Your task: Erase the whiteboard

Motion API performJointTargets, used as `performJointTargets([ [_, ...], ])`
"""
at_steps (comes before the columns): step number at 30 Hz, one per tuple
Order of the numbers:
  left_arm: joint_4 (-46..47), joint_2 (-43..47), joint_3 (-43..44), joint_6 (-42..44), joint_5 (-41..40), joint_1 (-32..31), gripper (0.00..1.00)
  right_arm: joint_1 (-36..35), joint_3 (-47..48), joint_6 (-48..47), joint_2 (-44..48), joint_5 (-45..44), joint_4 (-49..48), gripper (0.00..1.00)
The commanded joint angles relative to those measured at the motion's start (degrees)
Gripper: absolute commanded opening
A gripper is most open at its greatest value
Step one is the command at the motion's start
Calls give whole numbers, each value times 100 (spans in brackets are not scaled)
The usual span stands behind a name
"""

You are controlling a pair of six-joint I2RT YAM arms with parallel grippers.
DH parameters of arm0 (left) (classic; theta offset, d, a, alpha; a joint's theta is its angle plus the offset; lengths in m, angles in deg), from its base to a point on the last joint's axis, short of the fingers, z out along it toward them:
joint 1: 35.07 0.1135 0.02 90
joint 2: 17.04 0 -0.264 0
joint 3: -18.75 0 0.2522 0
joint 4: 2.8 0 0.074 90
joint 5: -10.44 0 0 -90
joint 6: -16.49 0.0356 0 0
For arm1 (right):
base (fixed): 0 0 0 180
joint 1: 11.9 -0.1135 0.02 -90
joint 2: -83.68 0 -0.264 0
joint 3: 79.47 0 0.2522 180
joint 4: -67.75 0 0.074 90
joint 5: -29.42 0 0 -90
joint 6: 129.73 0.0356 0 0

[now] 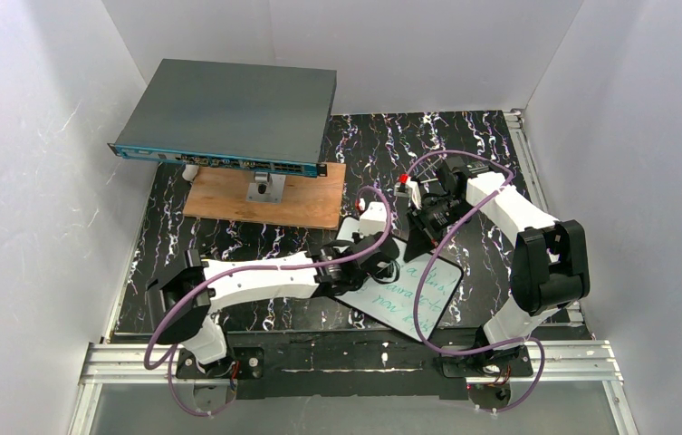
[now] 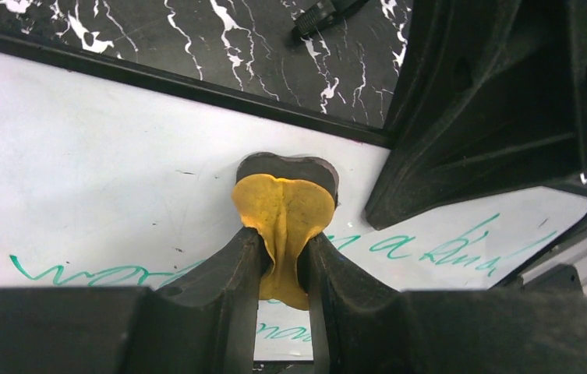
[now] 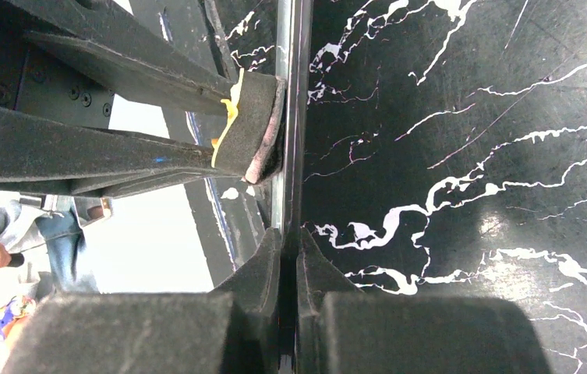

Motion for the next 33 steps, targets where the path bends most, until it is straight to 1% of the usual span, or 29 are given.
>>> performJointTargets([
  [1, 786, 306, -466, 710, 438, 216, 0, -98, 26, -527, 256, 338, -103, 1],
  [8, 556, 75, -85, 817, 969, 88, 0, -98, 29, -532, 244, 329, -105, 1],
  [11, 339, -119, 146, 852, 939, -98, 0, -98, 29, -527, 238, 326, -115, 1],
  [17, -283, -454, 566, 456, 398, -273, 0, -101, 29, -526, 238, 320, -112, 1],
  [22, -1146, -531, 669, -90, -539, -153, 0, -98, 29, -531, 245, 320, -105, 1],
  [26, -1345, -356, 442, -340, -721, 109, 0, -100, 27, -526, 251, 329, -104, 1],
  [33, -1579, -216, 478, -301, -983, 194, 0, -98, 29, -528, 266, 333, -101, 1],
])
